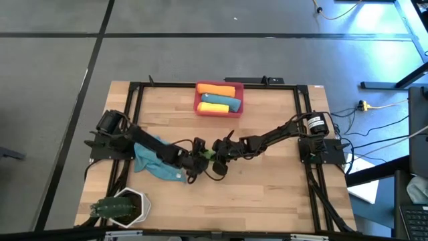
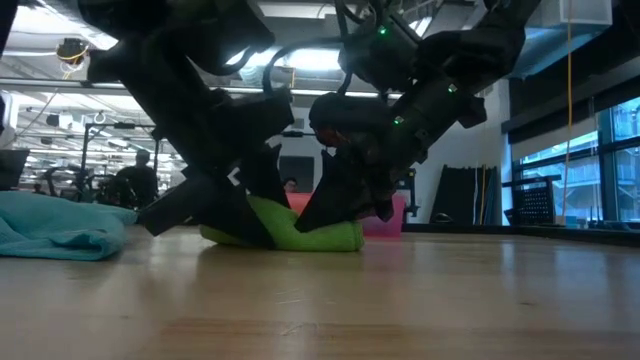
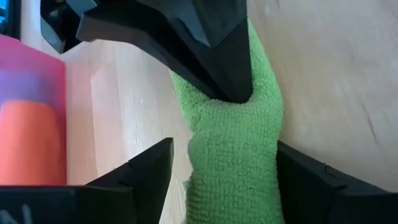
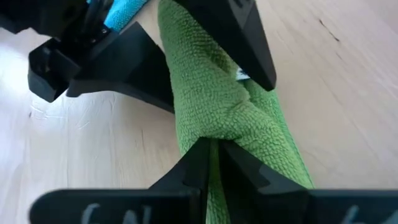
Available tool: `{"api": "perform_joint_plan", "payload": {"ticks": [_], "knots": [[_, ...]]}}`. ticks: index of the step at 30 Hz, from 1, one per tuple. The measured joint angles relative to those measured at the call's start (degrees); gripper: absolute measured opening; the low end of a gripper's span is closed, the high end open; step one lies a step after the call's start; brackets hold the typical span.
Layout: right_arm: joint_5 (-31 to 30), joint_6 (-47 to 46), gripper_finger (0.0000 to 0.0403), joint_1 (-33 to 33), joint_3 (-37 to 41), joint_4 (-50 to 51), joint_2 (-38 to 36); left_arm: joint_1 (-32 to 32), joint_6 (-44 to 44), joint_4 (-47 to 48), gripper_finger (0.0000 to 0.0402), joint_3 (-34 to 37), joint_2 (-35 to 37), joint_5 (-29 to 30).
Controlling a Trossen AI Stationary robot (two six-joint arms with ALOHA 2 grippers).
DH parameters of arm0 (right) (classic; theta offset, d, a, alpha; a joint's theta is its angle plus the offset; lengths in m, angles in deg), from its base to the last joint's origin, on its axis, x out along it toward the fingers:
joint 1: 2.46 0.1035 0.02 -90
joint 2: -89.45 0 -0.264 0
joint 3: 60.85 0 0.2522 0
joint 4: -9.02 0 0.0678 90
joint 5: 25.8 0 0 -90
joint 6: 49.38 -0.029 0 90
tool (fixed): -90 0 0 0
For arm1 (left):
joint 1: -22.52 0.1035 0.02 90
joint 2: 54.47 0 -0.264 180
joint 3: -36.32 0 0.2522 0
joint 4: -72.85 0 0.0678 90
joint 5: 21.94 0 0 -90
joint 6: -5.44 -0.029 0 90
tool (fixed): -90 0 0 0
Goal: Roll microfiber towels into tight, uniform cylinder then place into a basket
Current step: Put the green microfiber cloth into the red bin
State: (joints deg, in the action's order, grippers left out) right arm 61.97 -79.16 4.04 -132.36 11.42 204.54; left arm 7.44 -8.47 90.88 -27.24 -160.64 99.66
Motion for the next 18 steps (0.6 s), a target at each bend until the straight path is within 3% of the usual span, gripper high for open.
{"api": "perform_joint_plan", "payload": {"ticks": [8, 12, 16, 18], "knots": [[0.7, 0.3, 0.0042, 0.0, 0.0, 0.0, 0.0, 1.6, 0.3, 0.3, 0.0171, 0.1, 0.1, -5.4], [2.1, 1.7, 0.0042, 0.0, 0.1, -0.8, 0.0, 2.6, 1.5, 0.5, 0.0114, 0.1, 0.2, -9.9], [3.3, 3.2, 0.0042, -0.1, 0.2, -0.2, -1.8, 2.7, 1.5, 0.6, 0.0033, 0.1, 0.3, -11.3], [3.8, 4.3, 0.0042, 0.1, 0.4, 1.8, -3.8, 2.7, 1.5, 0.5, 0.0017, 0.2, 0.5, -11.5]]}}
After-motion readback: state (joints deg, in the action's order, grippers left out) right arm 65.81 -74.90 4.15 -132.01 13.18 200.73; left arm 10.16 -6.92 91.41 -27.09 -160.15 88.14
